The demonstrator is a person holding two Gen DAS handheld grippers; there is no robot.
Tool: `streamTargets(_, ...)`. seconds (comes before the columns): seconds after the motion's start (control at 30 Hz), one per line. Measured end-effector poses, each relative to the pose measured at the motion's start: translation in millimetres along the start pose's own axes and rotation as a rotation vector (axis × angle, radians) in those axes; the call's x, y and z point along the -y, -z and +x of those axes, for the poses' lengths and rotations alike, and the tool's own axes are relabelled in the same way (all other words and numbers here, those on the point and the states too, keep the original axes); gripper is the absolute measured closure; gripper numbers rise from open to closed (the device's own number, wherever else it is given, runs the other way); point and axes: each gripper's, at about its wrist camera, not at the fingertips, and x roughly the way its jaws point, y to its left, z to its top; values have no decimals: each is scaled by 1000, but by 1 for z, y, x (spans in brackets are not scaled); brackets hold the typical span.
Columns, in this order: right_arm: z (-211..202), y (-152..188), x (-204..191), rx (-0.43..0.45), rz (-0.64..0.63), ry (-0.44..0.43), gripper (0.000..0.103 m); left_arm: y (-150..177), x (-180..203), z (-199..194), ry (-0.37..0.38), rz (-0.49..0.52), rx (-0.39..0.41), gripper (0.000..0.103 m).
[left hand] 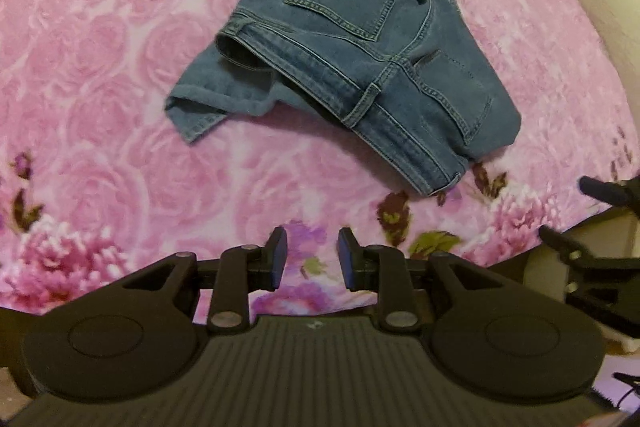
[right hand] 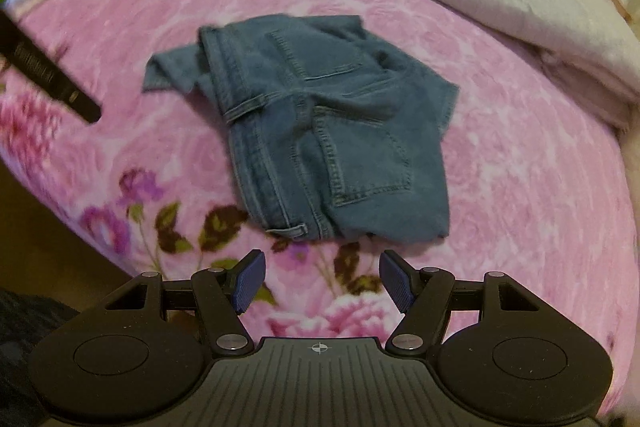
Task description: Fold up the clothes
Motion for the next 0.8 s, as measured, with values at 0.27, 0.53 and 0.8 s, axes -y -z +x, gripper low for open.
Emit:
streamTargets(0.27, 65, 30, -15, 92, -443, 62, 36, 14, -2, 38, 14, -118, 8, 81)
streamTargets(0.53, 131, 93, -11, 269, -998, 68, 47, 38, 0, 77, 4, -295, 40, 81)
streamTargets(0.8, 181, 118, 2, 414, -1209, 170, 50, 63, 1, 94, -16, -382, 35, 81)
